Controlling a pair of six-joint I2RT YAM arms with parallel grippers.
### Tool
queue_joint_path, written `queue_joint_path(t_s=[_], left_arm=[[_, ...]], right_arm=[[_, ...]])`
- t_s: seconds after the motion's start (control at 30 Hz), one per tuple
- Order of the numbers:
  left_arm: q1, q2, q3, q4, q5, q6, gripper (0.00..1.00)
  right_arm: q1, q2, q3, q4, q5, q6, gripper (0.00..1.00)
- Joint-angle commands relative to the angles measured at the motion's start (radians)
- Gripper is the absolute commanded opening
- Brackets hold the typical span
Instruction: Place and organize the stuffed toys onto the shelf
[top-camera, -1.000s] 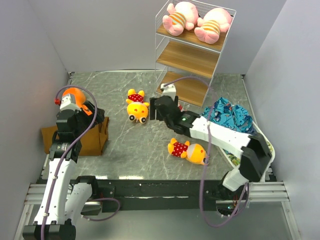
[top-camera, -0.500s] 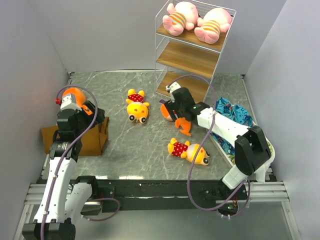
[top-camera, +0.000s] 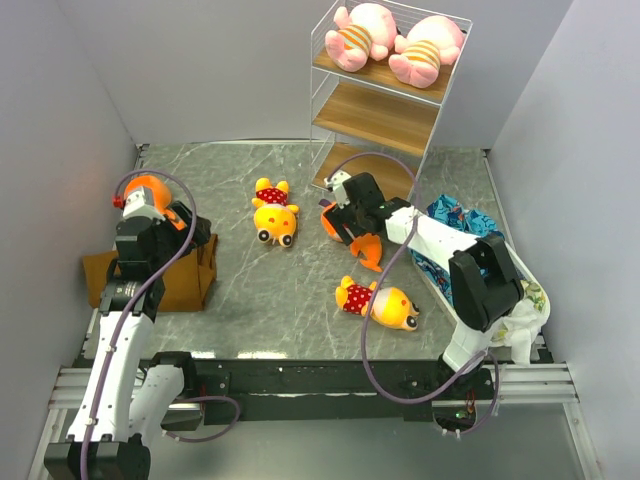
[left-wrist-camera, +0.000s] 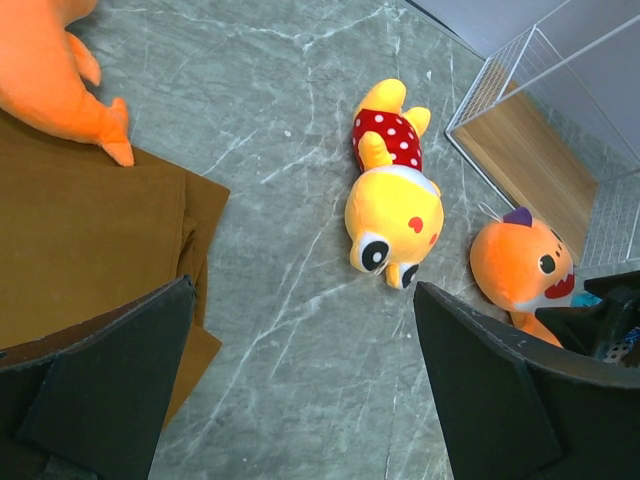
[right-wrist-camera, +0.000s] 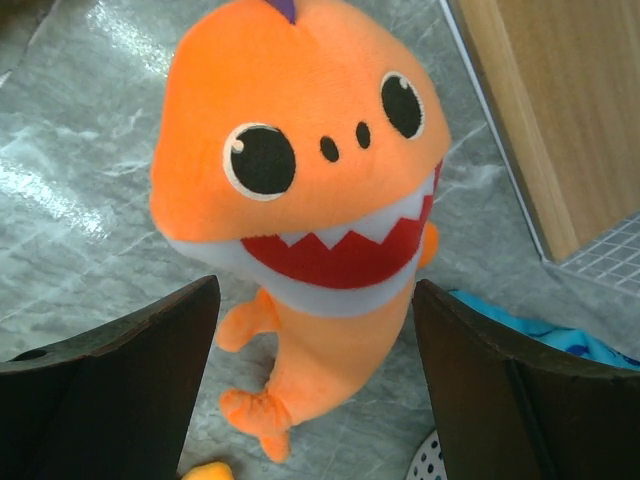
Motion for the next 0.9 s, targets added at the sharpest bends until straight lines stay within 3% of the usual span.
queue_joint_path(t_s=[0.0,0.1,0.13,0.23,0.33,0.67,0.87], left_arm=[[-0.004,0.007,0.003,0.035,0.028,0.012,0.98],[-0.004,0.009,0.000,0.041,0.036,0.016,0.99],[-0.004,0.010,0.000,0.040,0.042,0.016,0.99],[-0.004,0.009,0.000,0.048,0.054,0.019,0.99],[-0.004,0.000,-0.006,0.061,0.070,0.016,0.99],[-0.007,0.050,-0.020,0.195,0.356,-0.024,0.97],[-0.005,0.148,0.008,0.290,0.519,-0.080,0.96]], right_arm=[[-0.016,0.028,0.014,0.059,-0.039,-0.012,0.84],[-0.016,0.056,0.031,0.039,-0.024,0.005,0.74],[-0.013,0.054,0.034,0.036,-0.019,0.018,0.51],[-0.013,0.048,0.080,0.008,0.023,0.130,0.16],[-0.001,0.051,0.164,-0.070,0.091,0.294,0.00],[0.111,-0.102,0.190,-0.083,0.064,0.797,0.00],[0.236,-0.179,0.135,0.028,0.029,0.937,0.00]])
